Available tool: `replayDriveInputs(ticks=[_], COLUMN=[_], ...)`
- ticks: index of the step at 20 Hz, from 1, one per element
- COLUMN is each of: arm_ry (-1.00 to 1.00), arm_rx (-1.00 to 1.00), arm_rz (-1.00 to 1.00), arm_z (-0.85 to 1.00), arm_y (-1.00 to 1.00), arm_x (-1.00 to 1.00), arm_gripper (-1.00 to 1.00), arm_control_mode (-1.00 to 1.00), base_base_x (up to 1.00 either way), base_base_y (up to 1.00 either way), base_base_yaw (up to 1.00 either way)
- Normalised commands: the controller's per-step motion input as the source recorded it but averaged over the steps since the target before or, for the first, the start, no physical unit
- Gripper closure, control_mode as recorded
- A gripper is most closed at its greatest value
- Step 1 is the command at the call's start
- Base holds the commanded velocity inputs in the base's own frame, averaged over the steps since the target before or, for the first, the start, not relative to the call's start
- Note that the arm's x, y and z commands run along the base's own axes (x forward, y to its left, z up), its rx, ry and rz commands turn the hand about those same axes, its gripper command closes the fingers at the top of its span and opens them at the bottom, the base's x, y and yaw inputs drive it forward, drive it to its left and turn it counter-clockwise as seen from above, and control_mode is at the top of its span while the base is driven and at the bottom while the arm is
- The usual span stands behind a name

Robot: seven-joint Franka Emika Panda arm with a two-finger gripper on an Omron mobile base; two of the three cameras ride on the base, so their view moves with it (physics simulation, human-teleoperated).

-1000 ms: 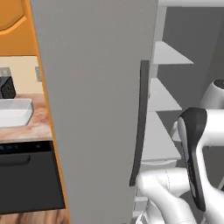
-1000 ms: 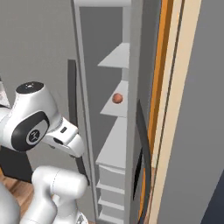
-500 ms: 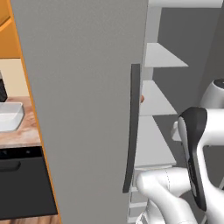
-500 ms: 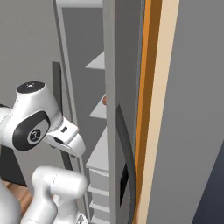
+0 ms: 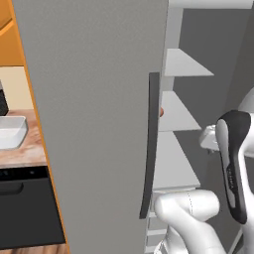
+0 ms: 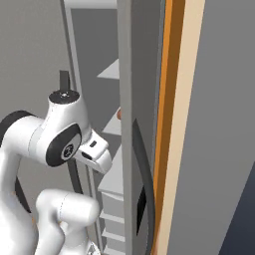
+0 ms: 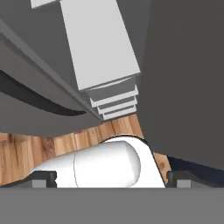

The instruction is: Take the squash and onion out of the freezer and place them in the tupperware container on the counter. Then put the tupperware containing the vegetables back in the freezer.

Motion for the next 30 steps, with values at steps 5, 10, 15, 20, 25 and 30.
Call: replayDriveInputs(ticks=[5,10,15,20,25,30], arm_ry=[-0.15,-0.14,-0.13,-0.18,-0.16,-0.05], arm_rx=[0.16,0.12,0.1,0.03,0.01,0.0], arm_rz=[0.0,0.0,0.0,0.0,0.0,0.0], arm_z=[0.03,0.0,0.0,-0.01,-0.02,-0.13], arm_y=[-0.03,0.0,-0.03,0.0,0.0,0.02], arm_x=[0.9,0.96,0.88,0.57,0.51,0.49], arm_gripper=[-1.0,-1.0,-1.0,-1.0,-1.0,-1.0], arm_control_mode=[-1.0,-1.0,-1.0,-1.0,-1.0,-1.0], base_base_x=[0.0,0.0,0.0,0.0,0.0,0.0], base_base_y=[0.0,0.0,0.0,0.0,0.0,0.0], base_base_yaw=[0.0,0.0,0.0,0.0,0.0,0.0])
